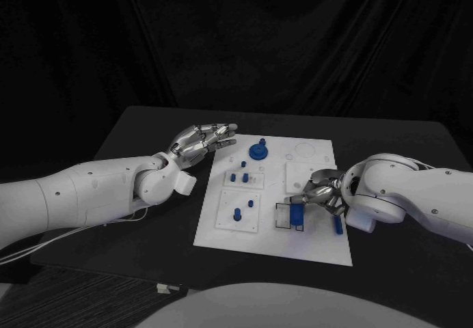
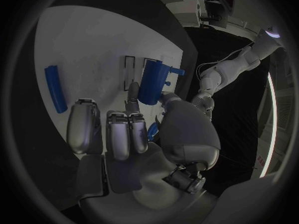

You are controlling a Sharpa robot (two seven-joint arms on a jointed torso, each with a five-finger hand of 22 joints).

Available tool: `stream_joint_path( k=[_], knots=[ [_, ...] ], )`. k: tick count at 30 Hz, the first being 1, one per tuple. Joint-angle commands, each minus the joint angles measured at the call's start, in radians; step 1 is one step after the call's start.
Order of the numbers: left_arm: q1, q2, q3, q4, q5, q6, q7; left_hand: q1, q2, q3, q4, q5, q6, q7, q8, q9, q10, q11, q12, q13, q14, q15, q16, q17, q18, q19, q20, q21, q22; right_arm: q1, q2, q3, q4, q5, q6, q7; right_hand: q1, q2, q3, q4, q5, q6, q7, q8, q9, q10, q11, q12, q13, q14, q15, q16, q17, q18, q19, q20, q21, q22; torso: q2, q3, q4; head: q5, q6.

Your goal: Assemble the parts on the task board

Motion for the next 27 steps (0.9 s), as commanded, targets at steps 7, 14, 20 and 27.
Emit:
stream_joint_path(
  k=[7,14,20,27],
  knots=[
    [-0.001,0.001,0.001,0.002,0.006,0.016,0.007,0.001,0.004,0.005,-0.001,0.003,0.006,0.040,0.005,0.001,0.004,0.000,0.004,0.001,0.006,0.002,0.004,0.001,0.003,-0.005,-0.001,-0.005,0.001,-0.013,0.026,0.000,-0.018,0.013,0.021,-0.011,-0.034,0.021,0.123,-0.112,-0.147,-0.017,0.012,-0.029,-0.010,0.103,0.008,0.002,0.263,0.103,0.007,0.003,0.263,0.014,0.011,0.007,-0.007,0.182,0.000,-0.0006,0.0009,-0.001,0.000],
    [-0.001,-0.001,0.001,0.002,0.006,0.018,0.005,0.002,0.003,0.007,-0.001,0.003,0.006,0.040,0.005,0.001,0.005,-0.001,0.005,0.002,0.007,0.003,0.005,0.001,0.003,-0.006,-0.001,-0.005,0.000,-0.016,0.032,0.000,-0.027,0.013,0.029,-0.015,-0.048,0.027,0.104,-0.097,-0.231,-0.020,0.018,-0.045,-0.022,0.103,0.013,0.002,0.263,0.103,0.011,0.003,0.263,0.015,0.010,0.012,-0.010,0.181,0.000,-0.0001,-0.0007,0.000,0.000],
    [-0.001,-0.003,0.001,0.003,0.006,0.019,0.005,0.001,-0.003,0.007,-0.002,0.003,0.006,0.040,0.006,0.001,0.005,-0.002,0.005,0.001,0.008,0.009,0.007,0.001,0.001,-0.005,0.000,-0.005,-0.001,-0.018,0.037,0.000,-0.030,0.013,0.027,-0.016,-0.055,0.032,0.091,-0.086,-0.273,-0.021,0.022,-0.054,-0.029,0.103,0.017,0.002,0.263,0.103,0.014,0.003,0.263,0.015,0.010,0.014,-0.013,0.180,0.000,-0.0003,-0.0002,0.000,0.000],
    [-0.001,-0.005,0.001,0.003,0.006,0.020,0.004,0.001,-0.006,0.008,-0.002,0.003,0.007,0.039,0.006,0.001,0.006,-0.003,0.004,0.001,0.009,0.012,0.008,0.001,-0.001,-0.005,0.000,-0.005,-0.001,-0.019,0.039,0.000,-0.032,0.013,0.021,-0.015,-0.074,0.039,0.064,-0.060,-0.350,-0.021,0.026,-0.066,-0.038,0.103,0.021,0.002,0.263,0.103,0.018,0.003,0.263,0.016,0.009,0.018,-0.015,0.180,-0.001,-0.0004,-0.0007,0.003,0.000]
  ],
)
